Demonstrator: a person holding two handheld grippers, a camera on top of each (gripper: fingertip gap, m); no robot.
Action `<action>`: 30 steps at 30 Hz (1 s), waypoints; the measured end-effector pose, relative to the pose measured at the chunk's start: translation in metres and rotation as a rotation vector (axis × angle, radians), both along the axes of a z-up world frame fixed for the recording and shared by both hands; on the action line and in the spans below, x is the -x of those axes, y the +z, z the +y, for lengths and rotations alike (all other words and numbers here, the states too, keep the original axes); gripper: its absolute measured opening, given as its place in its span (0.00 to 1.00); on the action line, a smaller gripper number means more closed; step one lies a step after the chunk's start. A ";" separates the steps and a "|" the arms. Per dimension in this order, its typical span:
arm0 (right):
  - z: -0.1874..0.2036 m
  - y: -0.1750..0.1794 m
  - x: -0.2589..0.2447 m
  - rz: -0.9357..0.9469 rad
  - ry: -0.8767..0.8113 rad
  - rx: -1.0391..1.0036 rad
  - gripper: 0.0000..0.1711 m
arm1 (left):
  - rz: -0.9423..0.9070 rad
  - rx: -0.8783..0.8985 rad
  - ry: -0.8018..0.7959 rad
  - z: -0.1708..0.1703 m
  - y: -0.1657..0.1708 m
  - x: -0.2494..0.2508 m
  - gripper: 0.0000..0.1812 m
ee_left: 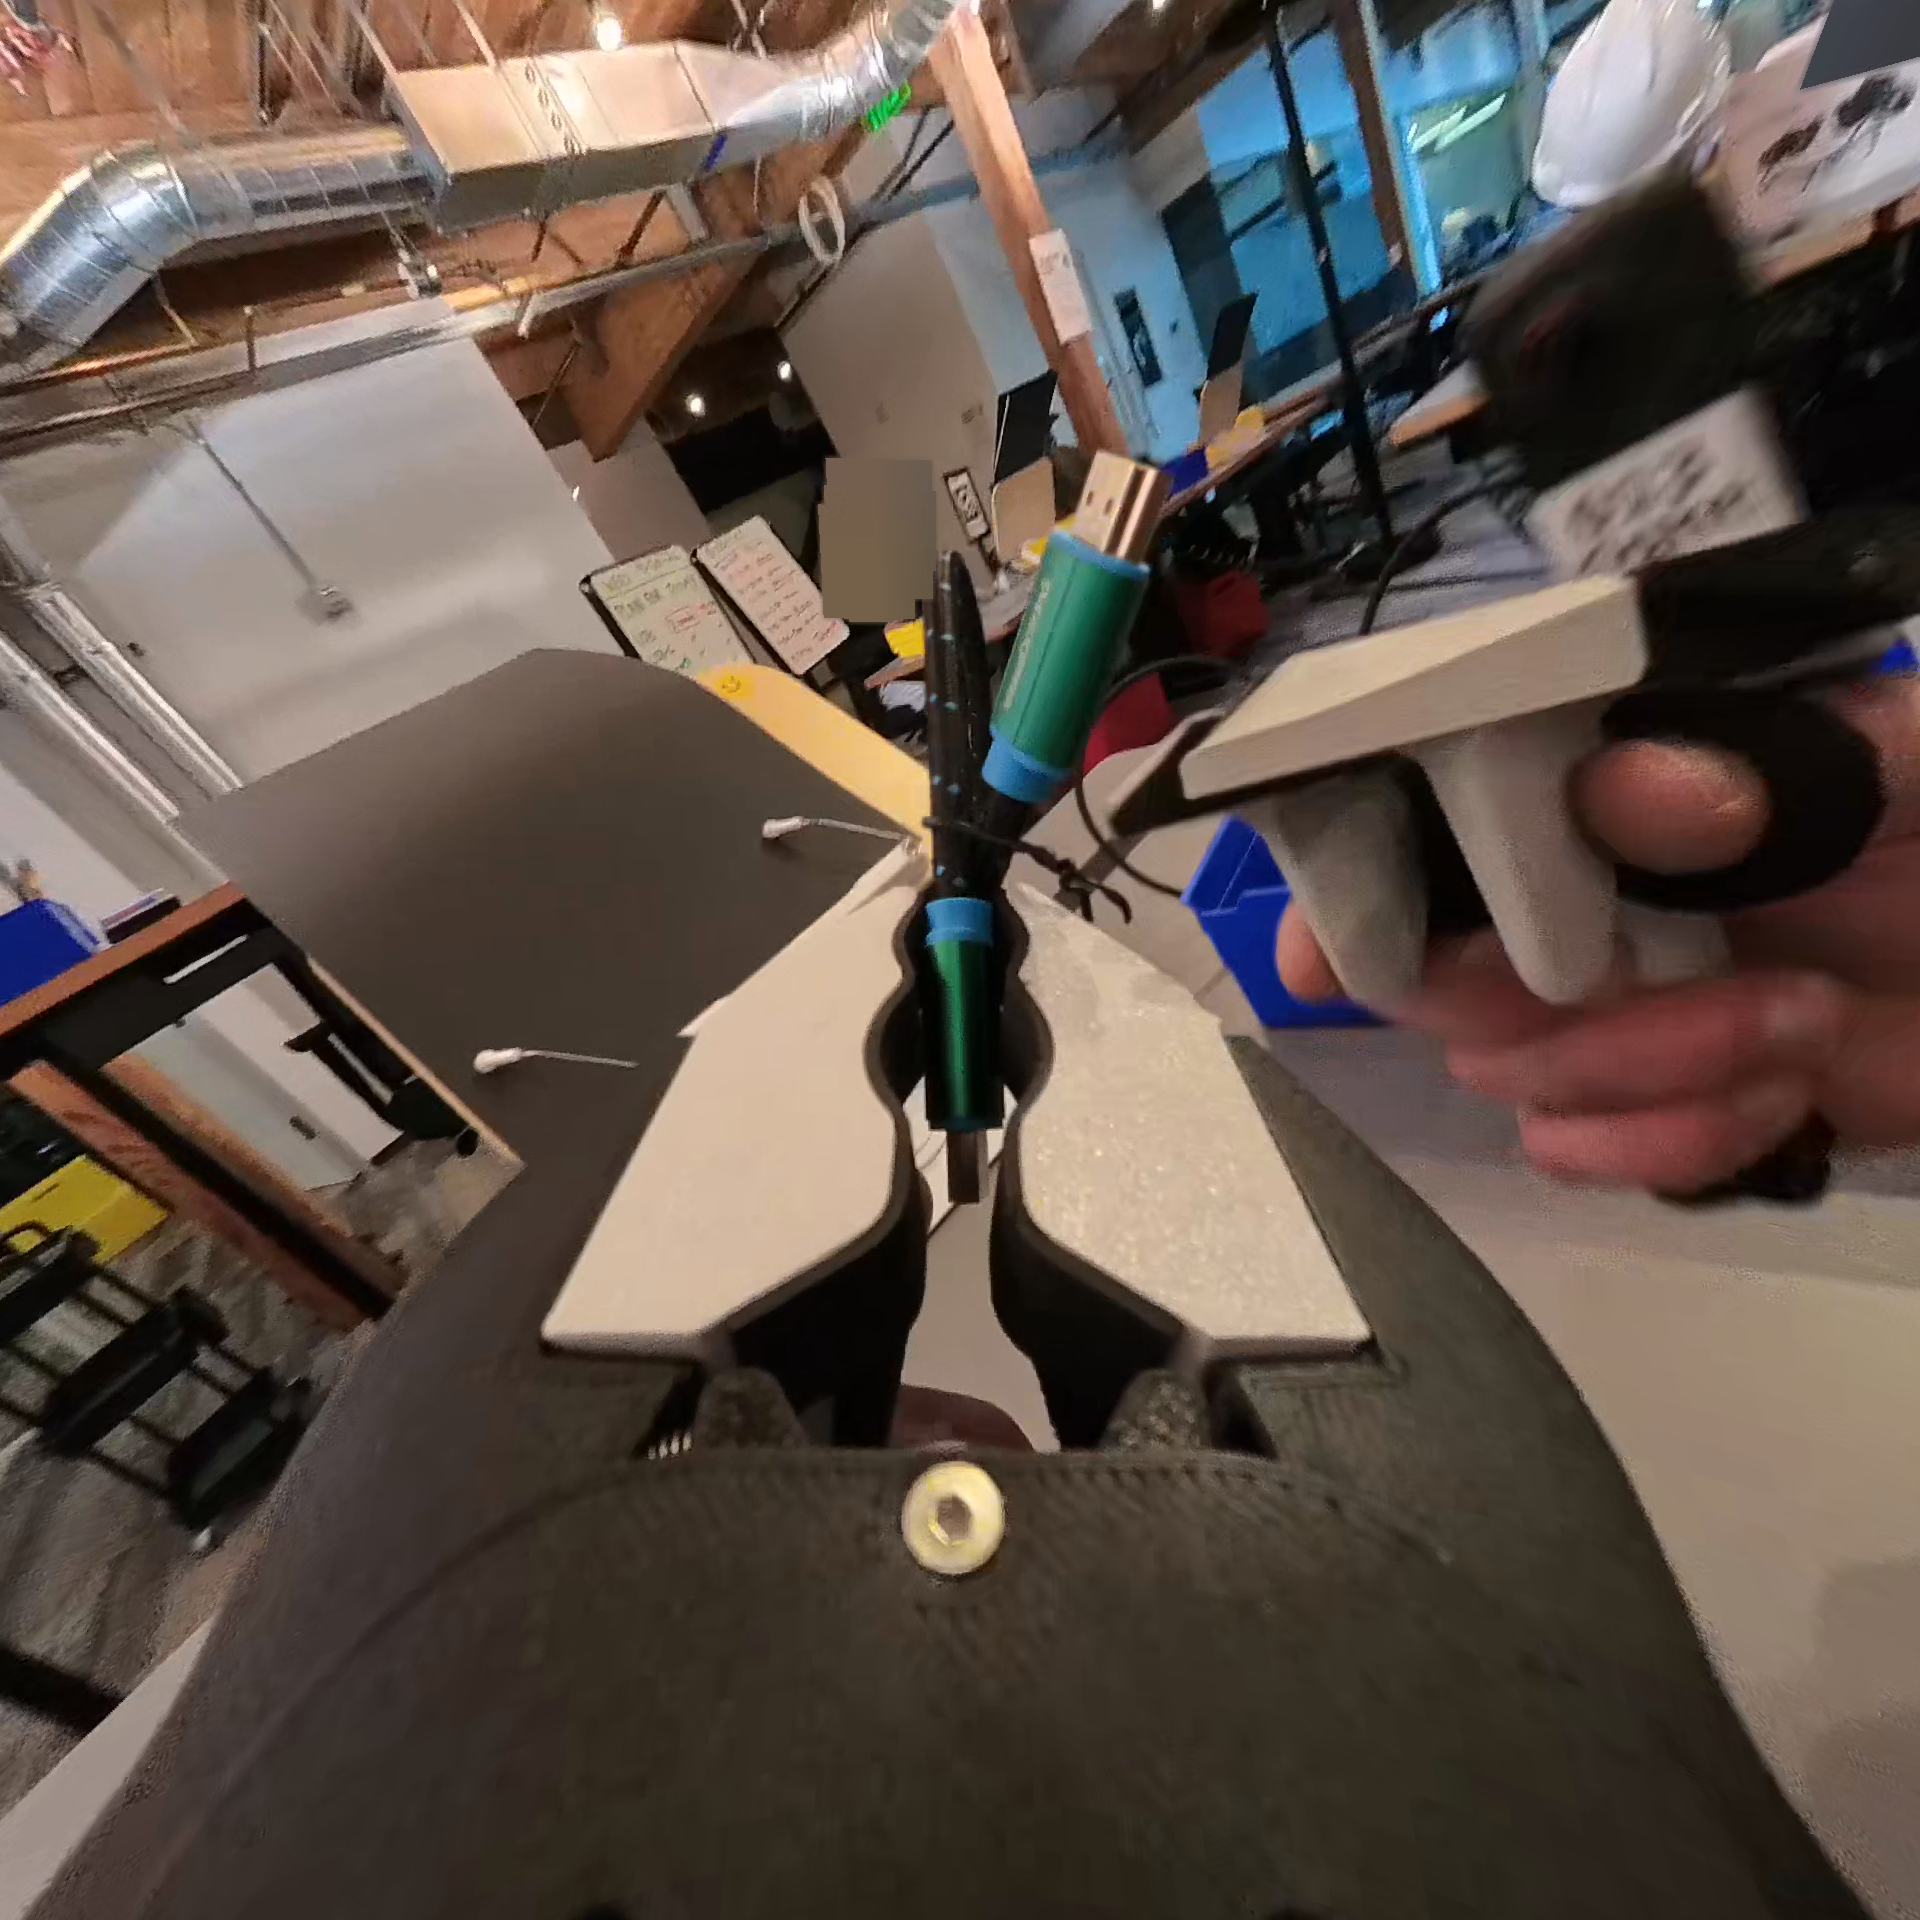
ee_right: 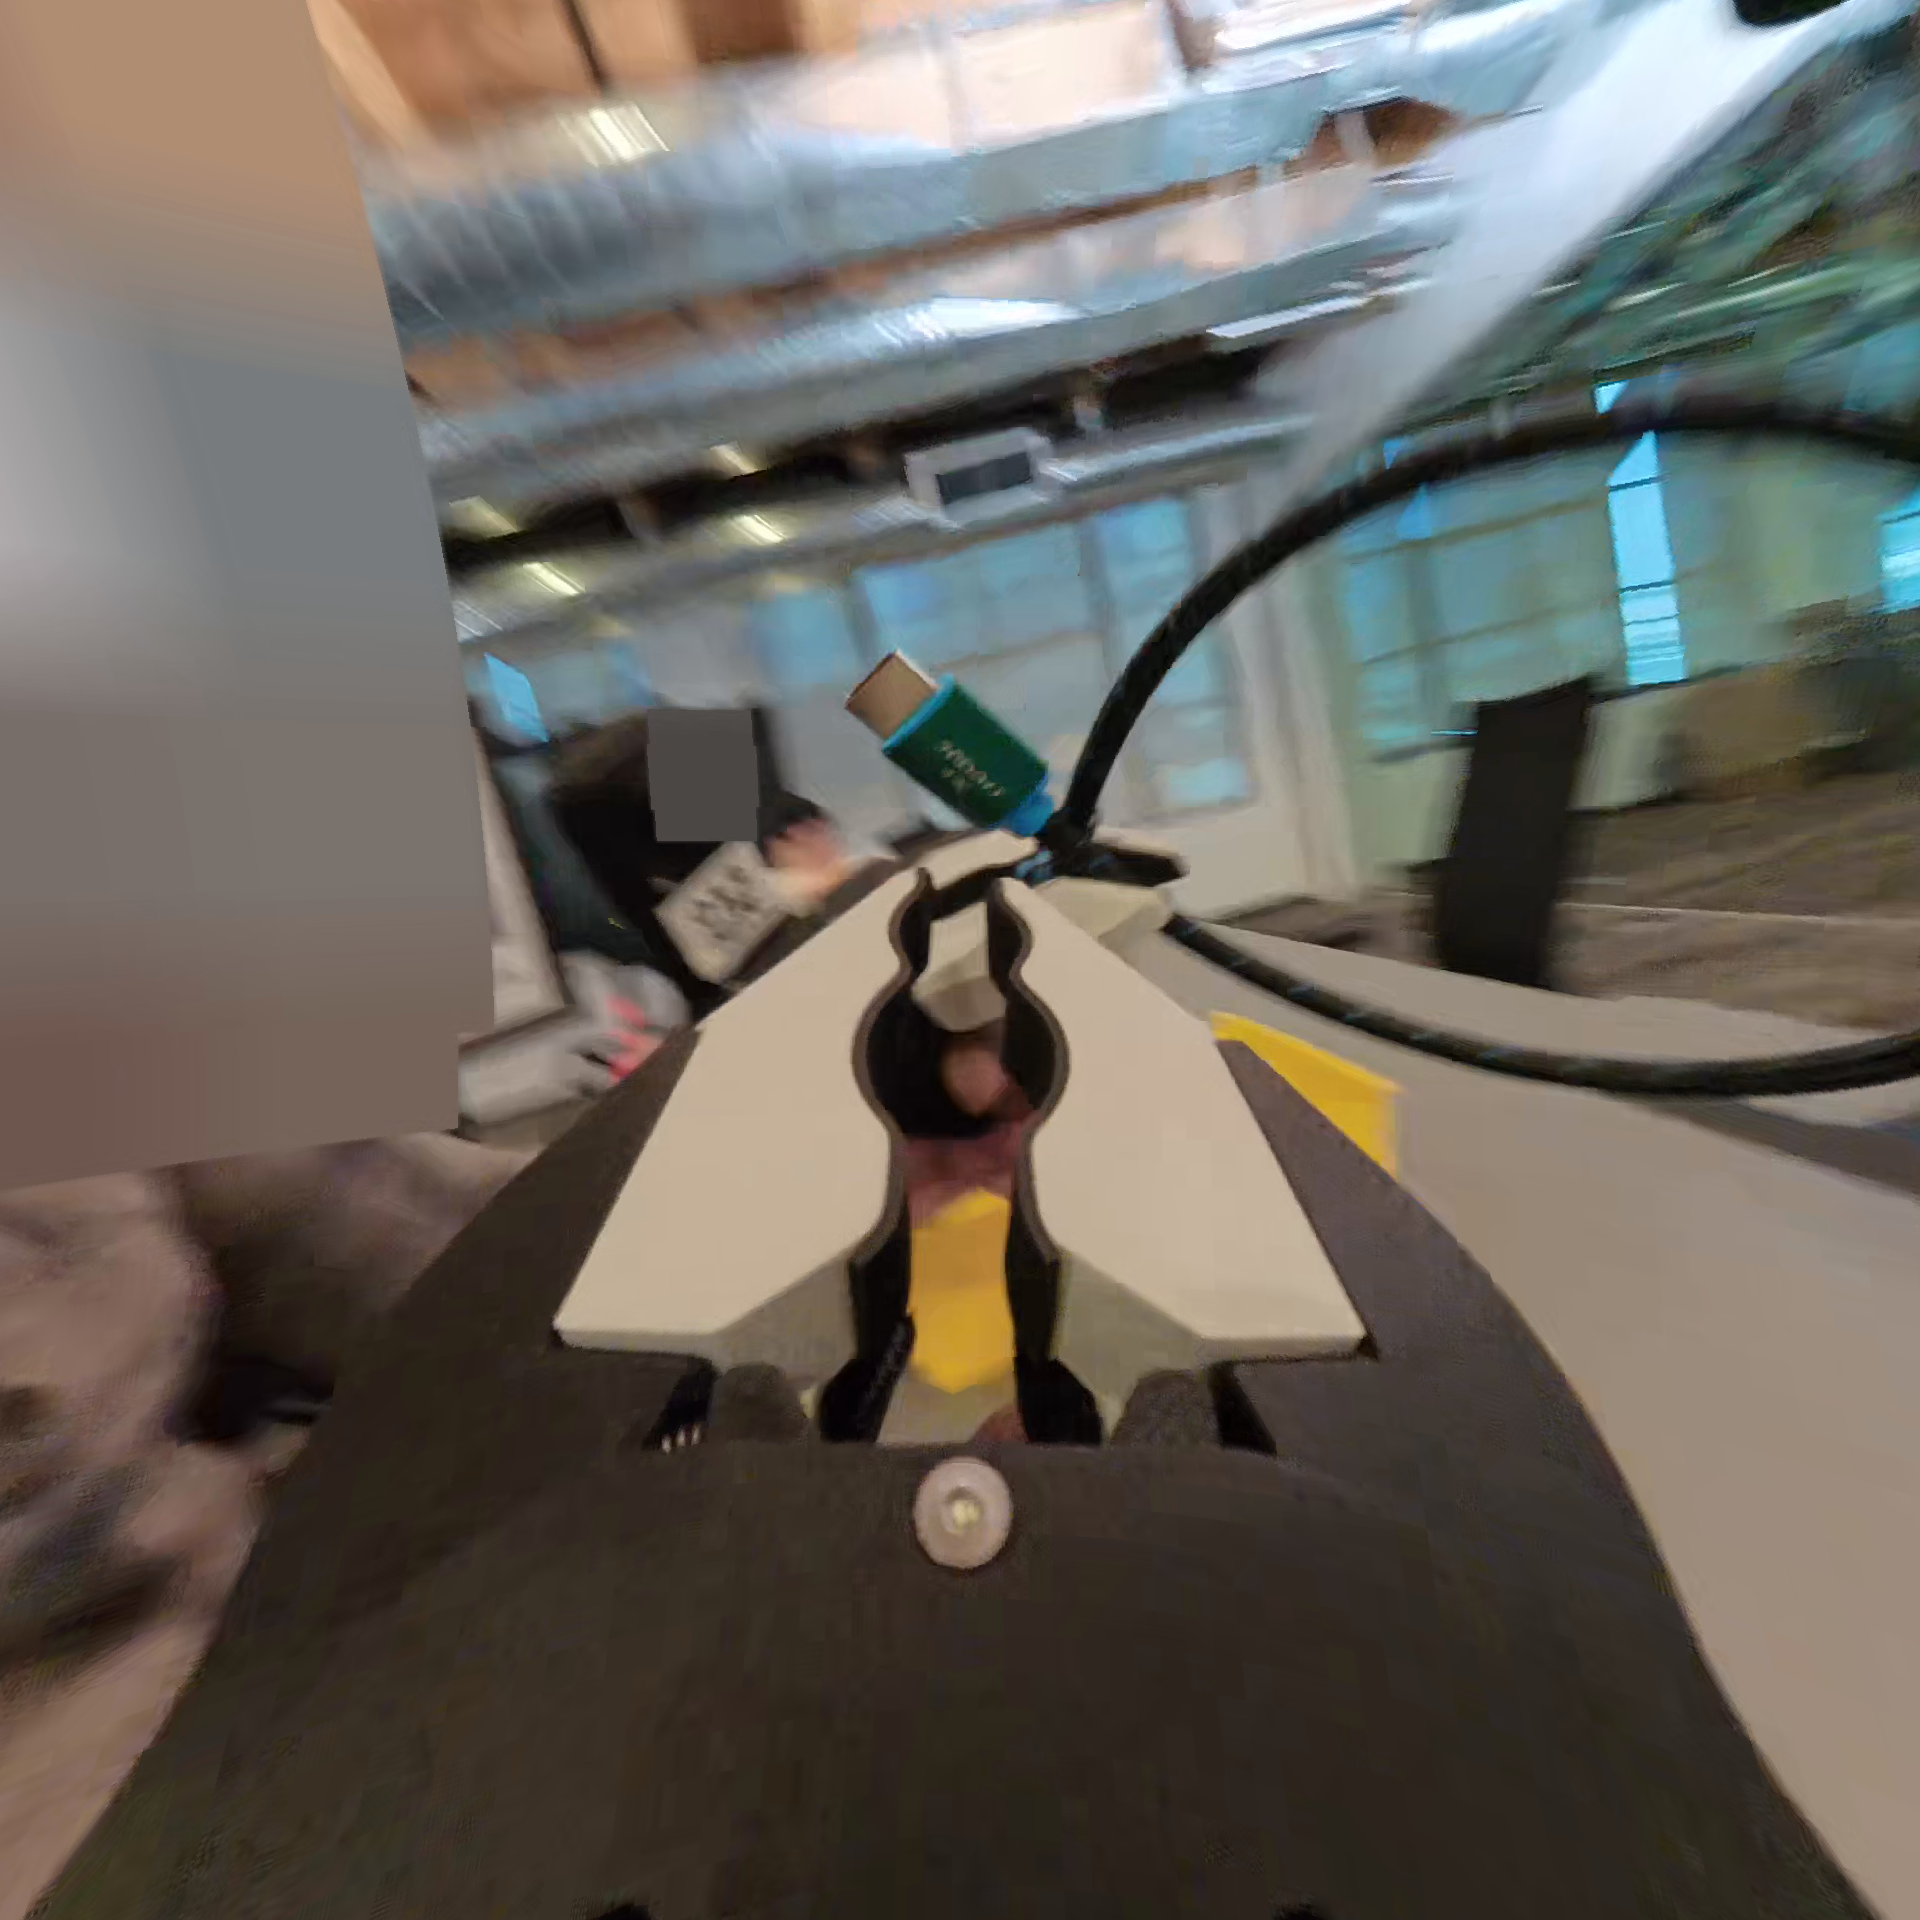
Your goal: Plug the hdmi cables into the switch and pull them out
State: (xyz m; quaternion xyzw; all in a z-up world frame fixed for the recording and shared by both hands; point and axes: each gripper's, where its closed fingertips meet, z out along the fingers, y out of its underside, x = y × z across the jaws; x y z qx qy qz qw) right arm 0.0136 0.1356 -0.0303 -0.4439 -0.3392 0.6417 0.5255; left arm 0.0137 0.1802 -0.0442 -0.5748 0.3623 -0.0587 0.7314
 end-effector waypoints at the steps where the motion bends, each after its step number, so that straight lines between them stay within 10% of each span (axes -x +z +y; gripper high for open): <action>1: 0.004 -0.001 0.000 -0.066 -0.091 -0.084 0.07 | 0.013 0.012 0.017 0.003 -0.004 0.001 0.05; 9: 0.020 -0.014 0.008 -0.275 -0.342 -0.158 0.07 | 0.099 -0.028 0.135 0.007 -0.006 0.000 0.05; 30: -0.009 0.005 -0.006 0.155 0.387 0.336 0.00 | 0.038 -0.088 0.006 -0.009 0.002 -0.016 0.05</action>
